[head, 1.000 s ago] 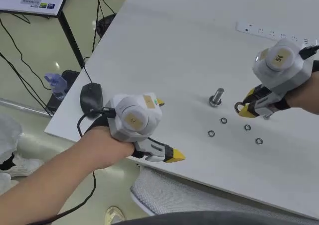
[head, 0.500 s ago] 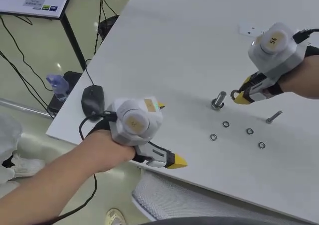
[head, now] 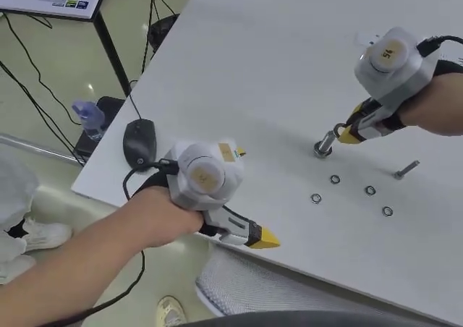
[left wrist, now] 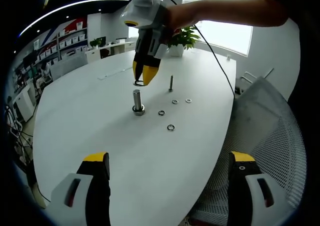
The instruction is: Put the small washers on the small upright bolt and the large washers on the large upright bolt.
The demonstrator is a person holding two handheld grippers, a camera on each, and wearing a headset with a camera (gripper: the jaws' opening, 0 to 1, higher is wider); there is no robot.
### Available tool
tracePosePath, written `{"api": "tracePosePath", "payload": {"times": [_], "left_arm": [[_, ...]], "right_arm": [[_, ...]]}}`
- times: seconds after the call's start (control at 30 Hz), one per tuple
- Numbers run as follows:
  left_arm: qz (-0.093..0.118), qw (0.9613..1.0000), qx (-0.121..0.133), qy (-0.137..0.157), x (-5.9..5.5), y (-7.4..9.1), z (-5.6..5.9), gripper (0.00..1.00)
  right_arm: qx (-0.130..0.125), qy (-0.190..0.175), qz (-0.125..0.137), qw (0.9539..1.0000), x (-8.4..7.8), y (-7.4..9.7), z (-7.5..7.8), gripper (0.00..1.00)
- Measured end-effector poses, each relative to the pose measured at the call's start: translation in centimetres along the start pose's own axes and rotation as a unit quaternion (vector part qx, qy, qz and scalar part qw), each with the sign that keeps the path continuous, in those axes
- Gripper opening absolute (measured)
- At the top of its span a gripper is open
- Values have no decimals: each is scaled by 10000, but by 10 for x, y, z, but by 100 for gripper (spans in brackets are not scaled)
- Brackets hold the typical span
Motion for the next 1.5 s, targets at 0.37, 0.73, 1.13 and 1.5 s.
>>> {"api": "tracePosePath", "payload": {"times": [0.37, 0.73, 1.13, 1.5], "left_arm": [[53, 10000, -19, 33, 1, 0, -6, 98], [12, 10000, 2, 40, -1, 0, -8, 97], [88, 9999, 30, 115, 1, 0, -10, 96], [132, 9998, 76, 132, 3, 2, -12, 95]], "right_arm": [[19, 143, -134, 9998, 7, -12, 4, 22], [-17, 382, -344, 9987, 10, -20, 0, 22], [-24, 582, -498, 9971, 10, -32, -2, 22], [48, 556, -581, 9967, 7, -45, 2, 22]]}}
Point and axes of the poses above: the centre of the closed fingertips' face, and the gripper's own axes: y roughly backward along the fingers, z roughly to its right, x roughly out of its top, the point moved 8 cm from there along y, roughly backward along the fingers, and after that the axes turned 5 degrees about -x, right-handed, at the moved point
